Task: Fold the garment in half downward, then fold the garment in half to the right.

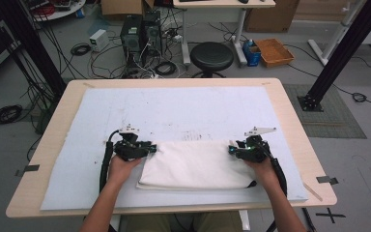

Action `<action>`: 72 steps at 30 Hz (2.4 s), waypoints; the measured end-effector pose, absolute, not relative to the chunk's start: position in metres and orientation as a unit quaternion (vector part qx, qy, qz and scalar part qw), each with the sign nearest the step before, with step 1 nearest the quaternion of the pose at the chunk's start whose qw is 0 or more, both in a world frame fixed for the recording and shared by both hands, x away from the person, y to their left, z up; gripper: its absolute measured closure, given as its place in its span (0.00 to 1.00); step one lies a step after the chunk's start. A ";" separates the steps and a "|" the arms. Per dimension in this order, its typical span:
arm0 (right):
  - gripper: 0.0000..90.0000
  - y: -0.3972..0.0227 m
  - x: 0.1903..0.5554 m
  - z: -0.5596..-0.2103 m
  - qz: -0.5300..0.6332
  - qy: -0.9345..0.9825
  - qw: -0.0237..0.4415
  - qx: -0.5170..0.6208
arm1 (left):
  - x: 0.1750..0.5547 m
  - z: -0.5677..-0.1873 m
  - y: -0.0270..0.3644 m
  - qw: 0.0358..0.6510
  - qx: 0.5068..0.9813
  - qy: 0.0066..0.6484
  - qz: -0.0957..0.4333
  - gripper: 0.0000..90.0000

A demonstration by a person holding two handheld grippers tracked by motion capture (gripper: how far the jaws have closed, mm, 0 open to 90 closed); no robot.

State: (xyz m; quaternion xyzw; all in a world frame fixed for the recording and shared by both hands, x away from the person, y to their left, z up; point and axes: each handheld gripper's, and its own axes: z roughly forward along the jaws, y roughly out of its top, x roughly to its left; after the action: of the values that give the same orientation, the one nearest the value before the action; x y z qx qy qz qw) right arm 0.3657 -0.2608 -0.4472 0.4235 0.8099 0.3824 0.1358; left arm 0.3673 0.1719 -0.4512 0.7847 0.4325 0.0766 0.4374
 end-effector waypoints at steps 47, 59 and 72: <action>0.22 -0.320 0.313 -0.423 0.494 0.768 0.200 0.355 | 0.316 -0.431 0.233 0.604 0.701 0.355 0.129 0.27; 0.22 -0.323 0.310 -0.419 0.501 0.758 0.202 0.367 | 0.312 -0.427 0.221 0.566 0.733 0.359 0.120 0.27; 0.22 -0.319 0.306 -0.421 0.498 0.766 0.197 0.356 | 0.303 -0.434 0.198 0.480 0.780 0.395 0.075 0.34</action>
State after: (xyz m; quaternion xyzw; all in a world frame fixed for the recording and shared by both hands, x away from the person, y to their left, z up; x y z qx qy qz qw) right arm 0.3061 -0.3192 -0.4211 0.3560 0.7660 0.4976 0.1973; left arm 0.3031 0.1977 -0.4343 0.7801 0.3947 0.0745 0.4797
